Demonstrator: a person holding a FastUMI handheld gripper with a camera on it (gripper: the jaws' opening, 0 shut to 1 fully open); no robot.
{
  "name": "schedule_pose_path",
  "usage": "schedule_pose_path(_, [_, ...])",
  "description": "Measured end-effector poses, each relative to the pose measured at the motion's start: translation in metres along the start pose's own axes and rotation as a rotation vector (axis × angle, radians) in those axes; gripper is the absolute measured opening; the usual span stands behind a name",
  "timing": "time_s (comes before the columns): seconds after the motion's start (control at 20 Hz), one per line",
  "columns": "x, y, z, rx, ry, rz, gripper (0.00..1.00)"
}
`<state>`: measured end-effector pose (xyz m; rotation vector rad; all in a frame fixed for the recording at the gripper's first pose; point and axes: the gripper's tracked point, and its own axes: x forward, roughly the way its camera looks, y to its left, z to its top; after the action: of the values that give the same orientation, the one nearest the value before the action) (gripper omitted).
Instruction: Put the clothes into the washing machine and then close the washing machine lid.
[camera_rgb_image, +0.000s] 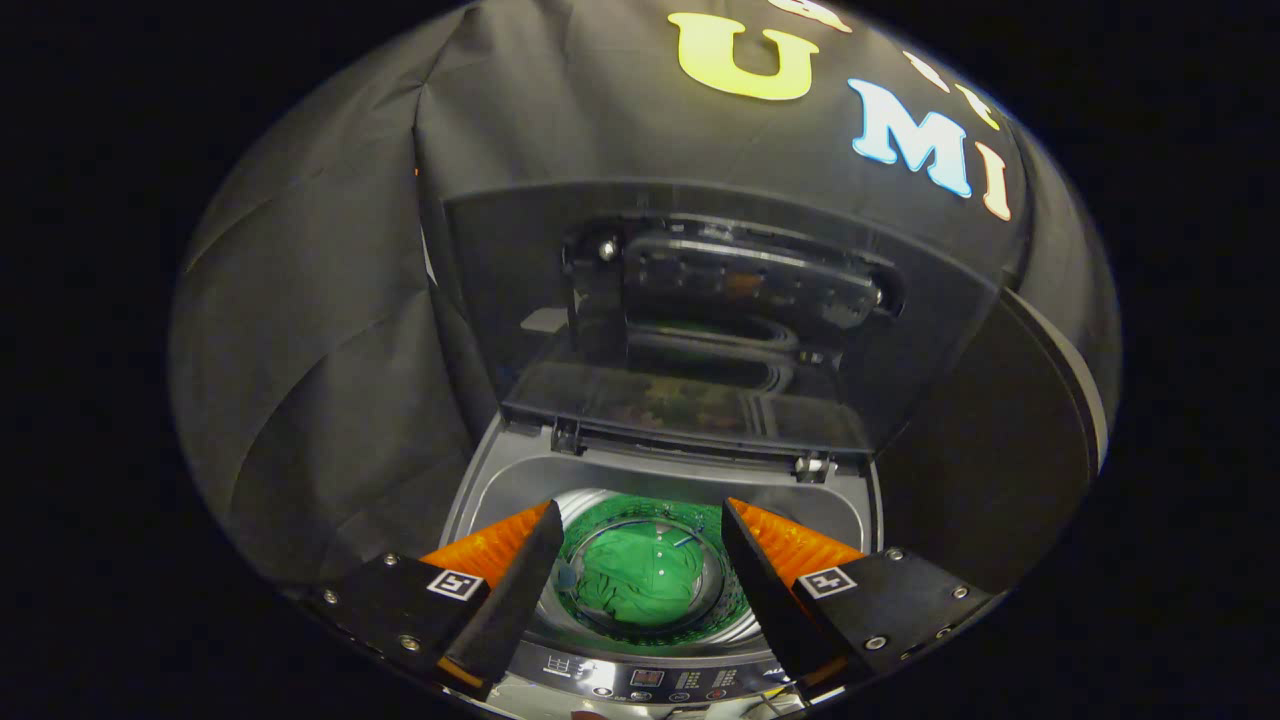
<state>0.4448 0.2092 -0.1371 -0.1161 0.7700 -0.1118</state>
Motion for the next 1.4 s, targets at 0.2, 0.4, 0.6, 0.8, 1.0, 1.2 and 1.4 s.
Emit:
schedule_pose_path(0.2, [-0.024, 0.003, 0.030, -0.010, -0.082, -0.013, 0.98])
schedule_pose_path(0.4, [-0.054, 0.008, 0.056, 0.003, -0.162, -0.026, 0.98])
schedule_pose_path(0.6, [-0.091, 0.002, 0.097, 0.026, -0.260, -0.052, 0.98])
schedule_pose_path(0.8, [-0.137, -0.016, 0.153, 0.020, -0.385, -0.106, 0.98])
schedule_pose_path(1.0, [-0.147, -0.034, 0.195, 0.050, -0.445, -0.135, 0.98])
schedule_pose_path(1.2, [-0.120, -0.053, 0.212, 0.081, -0.401, -0.138, 0.98])
schedule_pose_path(1.4, [-0.065, -0.073, 0.213, 0.125, -0.319, -0.138, 0.98])
